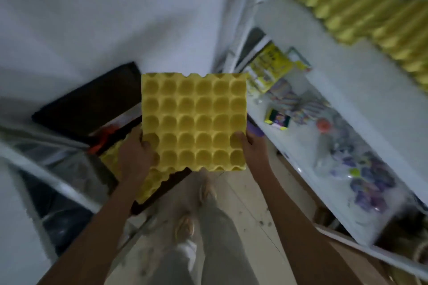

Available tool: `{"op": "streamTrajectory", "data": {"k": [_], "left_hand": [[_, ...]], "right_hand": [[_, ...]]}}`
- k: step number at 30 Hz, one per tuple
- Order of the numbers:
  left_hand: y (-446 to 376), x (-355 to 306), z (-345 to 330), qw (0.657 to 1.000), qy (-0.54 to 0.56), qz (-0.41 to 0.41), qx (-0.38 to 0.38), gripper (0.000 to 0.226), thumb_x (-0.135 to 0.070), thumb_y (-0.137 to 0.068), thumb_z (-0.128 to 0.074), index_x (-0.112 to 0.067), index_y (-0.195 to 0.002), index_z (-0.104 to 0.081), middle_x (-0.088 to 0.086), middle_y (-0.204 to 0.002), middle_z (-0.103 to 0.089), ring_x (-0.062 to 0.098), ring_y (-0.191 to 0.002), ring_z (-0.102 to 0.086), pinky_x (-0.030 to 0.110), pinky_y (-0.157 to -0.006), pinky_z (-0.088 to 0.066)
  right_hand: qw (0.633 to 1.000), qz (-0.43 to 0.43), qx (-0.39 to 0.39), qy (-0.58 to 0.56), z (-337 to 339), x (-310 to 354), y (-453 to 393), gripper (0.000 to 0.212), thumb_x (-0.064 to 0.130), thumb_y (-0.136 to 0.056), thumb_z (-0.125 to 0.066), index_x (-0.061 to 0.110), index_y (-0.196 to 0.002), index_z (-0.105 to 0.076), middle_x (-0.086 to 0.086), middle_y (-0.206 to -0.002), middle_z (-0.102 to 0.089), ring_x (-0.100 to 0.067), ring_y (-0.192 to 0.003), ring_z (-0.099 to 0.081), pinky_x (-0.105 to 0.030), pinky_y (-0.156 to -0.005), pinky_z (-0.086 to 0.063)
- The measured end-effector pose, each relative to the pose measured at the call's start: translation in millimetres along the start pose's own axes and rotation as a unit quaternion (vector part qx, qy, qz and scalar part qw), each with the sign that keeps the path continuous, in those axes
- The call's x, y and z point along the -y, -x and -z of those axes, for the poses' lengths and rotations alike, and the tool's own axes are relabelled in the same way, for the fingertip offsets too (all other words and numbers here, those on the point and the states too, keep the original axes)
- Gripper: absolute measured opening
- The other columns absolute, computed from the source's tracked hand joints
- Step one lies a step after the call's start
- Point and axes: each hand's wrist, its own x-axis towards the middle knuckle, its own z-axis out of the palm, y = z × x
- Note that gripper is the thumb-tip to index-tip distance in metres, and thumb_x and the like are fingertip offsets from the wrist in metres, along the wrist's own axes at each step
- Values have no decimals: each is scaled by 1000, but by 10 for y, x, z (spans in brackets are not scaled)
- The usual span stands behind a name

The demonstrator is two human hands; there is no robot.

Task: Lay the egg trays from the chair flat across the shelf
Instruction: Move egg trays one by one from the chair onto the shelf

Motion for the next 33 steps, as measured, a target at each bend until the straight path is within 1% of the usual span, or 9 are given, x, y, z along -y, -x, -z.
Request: {"op": "streamTrajectory", "data": {"k": [3,8,11,13,16,19,24,28,33], "left_hand": [[167,-608,25,996,-6,-82,45,32,-18,-100,-45,-9,-126,-61,17,-116,-68,40,-105,-63,47,-84,-47],[583,-1604,-20,977,-12,-198,73,21,-16,-99,-46,-14,-117,-55,17,-99,-68,42,-93,-63,49,-75,-52],[800,-2111,-29,966,-5,-244,83,19,-20,-98,-48,-24,-115,-56,12,-98,-69,40,-93,-62,48,-74,-51],[958,-2390,-28,955,3,-279,101,12,-25,-98,-49,-31,-106,-56,5,-93,-68,35,-85,-60,42,-69,-47],[1161,-2772,-41,944,-5,-308,119,11,-28,-97,-49,-32,-101,-58,0,-91,-68,31,-84,-61,38,-68,-45],[1274,-3201,-147,934,-22,-333,129,18,-31,-95,-50,-32,-108,-62,-1,-92,-68,28,-85,-61,38,-71,-48],[1241,-3796,-421,911,-76,-376,152,35,-24,-93,-49,-33,-124,-64,0,-106,-72,29,-101,-64,38,-74,-48],[978,-4215,-632,896,-115,-409,125,30,-28,-91,-54,-36,-116,-69,-3,-108,-72,25,-98,-67,33,-71,-46],[498,-4619,-978,871,-151,-450,125,36,-32,-92,-62,-31,-128,-66,-6,-108,-74,21,-101,-69,32,-70,-47]], "right_hand": [[996,-38,-66,-55,700,-33,369,39,32,-105,-56,4,-79,-63,4,-60,-47,-6,-54,-43,-28,-60,-35],[968,-93,-151,-180,1790,-37,1022,40,32,-105,-56,0,-81,-63,8,-60,-49,-5,-56,-45,-26,-61,-41],[941,-90,-139,-296,2318,-80,1372,32,33,-106,-57,7,-105,-76,-9,-100,-79,-25,-94,-73,-42,-91,-58],[930,-83,-139,-329,2619,-156,1537,32,35,-105,-57,12,-116,-77,-14,-118,-77,-35,-113,-72,-49,-103,-56],[923,-105,-172,-327,2921,-286,1592,30,37,-105,-58,15,-114,-77,-13,-113,-79,-36,-106,-74,-52,-98,-59],[910,-139,-231,-315,3165,-399,1456,23,33,-104,-59,14,-110,-69,-10,-101,-79,-29,-83,-77,-41,-75,-64],[929,-196,-264,-169,3418,-460,1214,26,25,-99,-49,6,-103,-65,-19,-103,-72,-40,-97,-70,-58,-90,-59],[944,-200,-256,-52,3594,-421,910,29,23,-96,-47,4,-89,-67,-16,-87,-74,-36,-82,-73,-53,-81,-62],[938,-206,-276,-51,3789,-350,304,27,23,-98,-52,4,-88,-68,-19,-85,-73,-31,-71,-69,-50,-78,-64]]}}
